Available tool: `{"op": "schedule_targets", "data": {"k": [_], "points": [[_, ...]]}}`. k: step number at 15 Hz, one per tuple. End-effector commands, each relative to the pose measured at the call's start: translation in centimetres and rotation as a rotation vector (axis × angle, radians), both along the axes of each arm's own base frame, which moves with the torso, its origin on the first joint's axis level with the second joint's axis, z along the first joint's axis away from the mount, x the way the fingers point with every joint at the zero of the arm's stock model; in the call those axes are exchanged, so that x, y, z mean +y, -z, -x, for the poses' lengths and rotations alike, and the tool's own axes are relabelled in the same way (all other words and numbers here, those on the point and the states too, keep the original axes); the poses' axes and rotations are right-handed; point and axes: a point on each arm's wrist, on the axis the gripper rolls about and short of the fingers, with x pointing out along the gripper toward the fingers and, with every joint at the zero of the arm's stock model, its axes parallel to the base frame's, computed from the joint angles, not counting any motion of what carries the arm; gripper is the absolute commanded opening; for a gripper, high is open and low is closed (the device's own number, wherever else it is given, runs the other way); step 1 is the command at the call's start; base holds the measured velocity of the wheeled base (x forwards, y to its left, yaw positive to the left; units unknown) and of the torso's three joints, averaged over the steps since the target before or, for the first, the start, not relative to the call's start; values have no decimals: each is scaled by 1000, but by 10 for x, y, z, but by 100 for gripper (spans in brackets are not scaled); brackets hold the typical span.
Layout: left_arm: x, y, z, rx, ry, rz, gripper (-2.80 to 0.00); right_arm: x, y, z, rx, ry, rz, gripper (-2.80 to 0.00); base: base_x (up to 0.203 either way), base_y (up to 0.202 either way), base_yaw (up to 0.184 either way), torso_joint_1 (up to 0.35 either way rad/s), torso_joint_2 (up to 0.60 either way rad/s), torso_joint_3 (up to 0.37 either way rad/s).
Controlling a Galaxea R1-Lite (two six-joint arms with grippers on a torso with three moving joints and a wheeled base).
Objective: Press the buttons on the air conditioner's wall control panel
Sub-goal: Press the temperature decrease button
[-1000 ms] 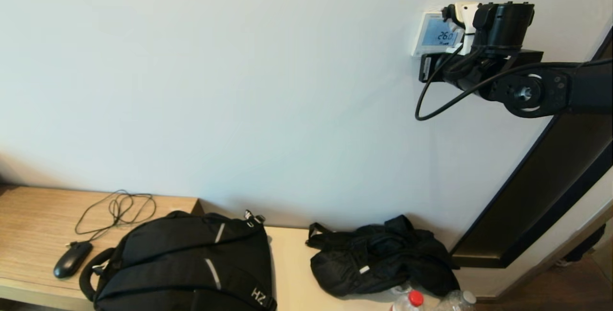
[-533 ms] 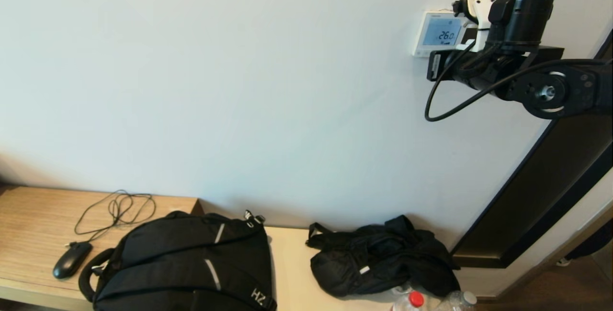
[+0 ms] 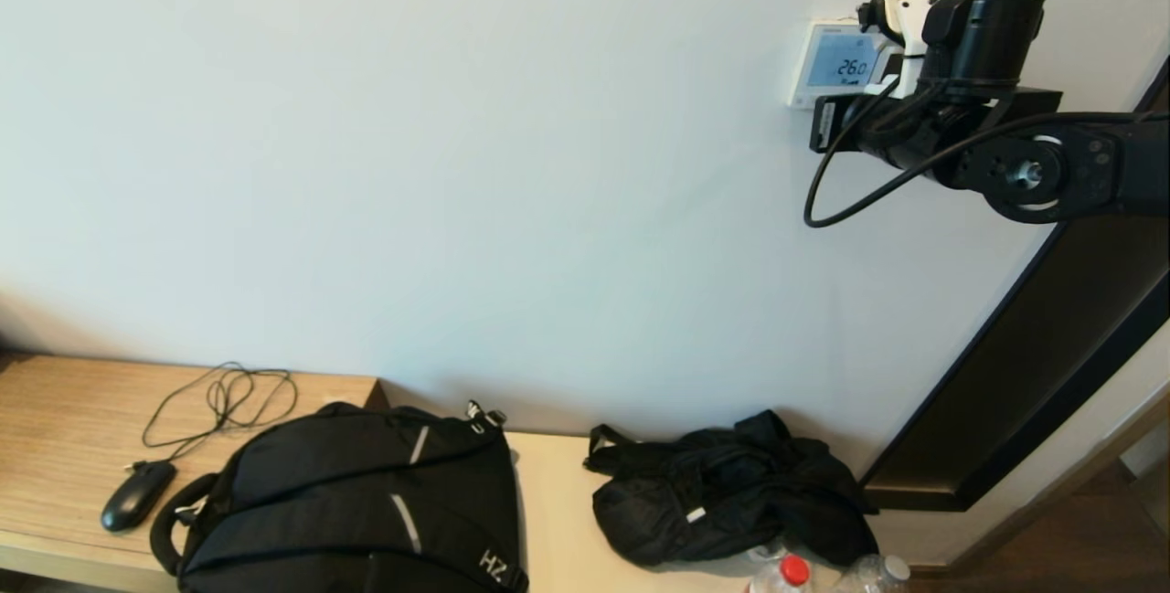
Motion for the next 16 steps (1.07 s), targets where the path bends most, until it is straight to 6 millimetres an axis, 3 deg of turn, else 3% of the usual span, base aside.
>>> {"op": "schedule_targets", "data": {"k": [1,9,16], "points": [[0,0,0,0,-1,0,-280,1,5,-9,5,2,2,-280,0,0,0,0,0,0],[0,0,0,-1,-1,2,-280,2,5,-9,4,1,1,-280,0,0,0,0,0,0],[0,0,0,-1,-1,2,-280,-3,-20,46,-31,-13,-8,-280,0,0,0,0,0,0]]}}
